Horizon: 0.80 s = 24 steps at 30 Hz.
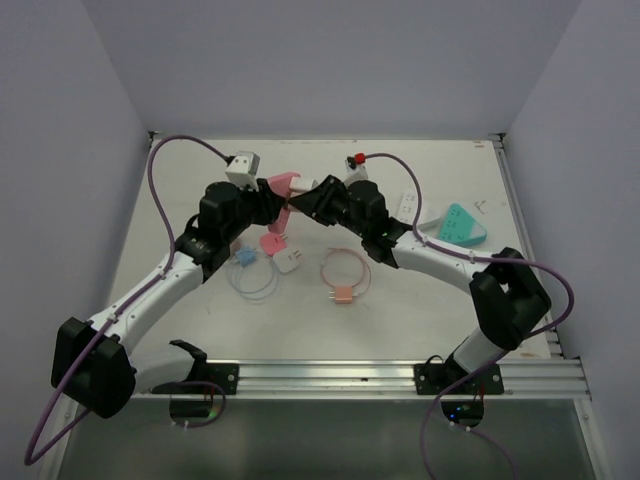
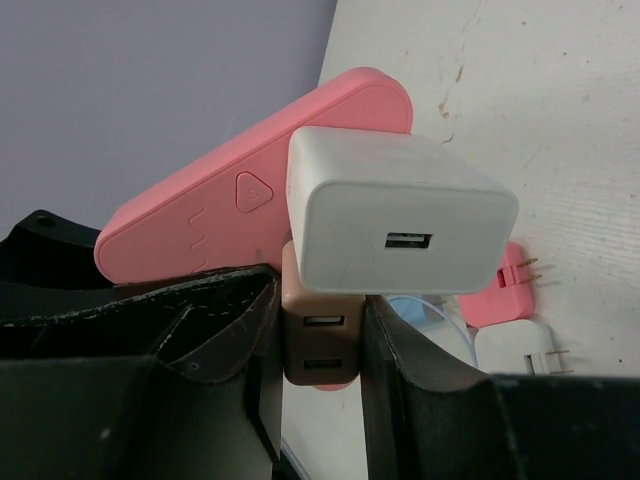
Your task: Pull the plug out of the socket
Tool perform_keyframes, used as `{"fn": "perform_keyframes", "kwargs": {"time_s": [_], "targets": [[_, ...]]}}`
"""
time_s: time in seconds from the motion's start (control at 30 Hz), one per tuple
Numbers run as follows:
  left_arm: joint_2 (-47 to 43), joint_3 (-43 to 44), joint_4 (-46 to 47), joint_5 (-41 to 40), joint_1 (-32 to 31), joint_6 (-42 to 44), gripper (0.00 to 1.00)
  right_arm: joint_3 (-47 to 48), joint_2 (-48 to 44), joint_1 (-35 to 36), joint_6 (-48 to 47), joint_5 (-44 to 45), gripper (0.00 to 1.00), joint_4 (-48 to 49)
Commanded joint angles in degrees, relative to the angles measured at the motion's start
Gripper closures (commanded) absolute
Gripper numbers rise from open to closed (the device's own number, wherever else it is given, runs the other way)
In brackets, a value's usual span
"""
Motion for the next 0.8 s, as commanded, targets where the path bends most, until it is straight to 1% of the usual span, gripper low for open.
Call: {"fn": "perform_keyframes", "kwargs": {"time_s": [0.0,0.07,0.23,0.4,0.57,0.77], "targets": [[-2.22,1.43,5.64,-3.14,0.05,1.00,1.00,-0.26,-2.72,0.34,-1.94,-1.65,0.92,2.01],[-2.40,1.61,5.11,-3.85,1.10,0.39,1.00,-0.96,-4.83,0.17,-3.00,-1.47,1.00,0.25],[-2.66,1.70,3.96,-7.18,3.65,-0.23,1.00,-5.00,-9.58,-0.45,-3.44,-0.68,1.00,-1.60],[-2.49,2.14,1.86,-14.12,4.45,0.82,1.00,-7.29,-14.05,-0.62,-4.76,-1.38,1.00,-4.33],[-2.92,2.40,-0.07,-21.15,4.45,0.65,1.00,-10.55,-16.79,-0.62,-3.35,-1.47,1.00,-5.73],[-3.36,2.58,-0.78,-23.89,4.45,0.47,1.00,-13.18,-19.86,-0.71,-4.85,-0.95,1.00,-8.72]]}}
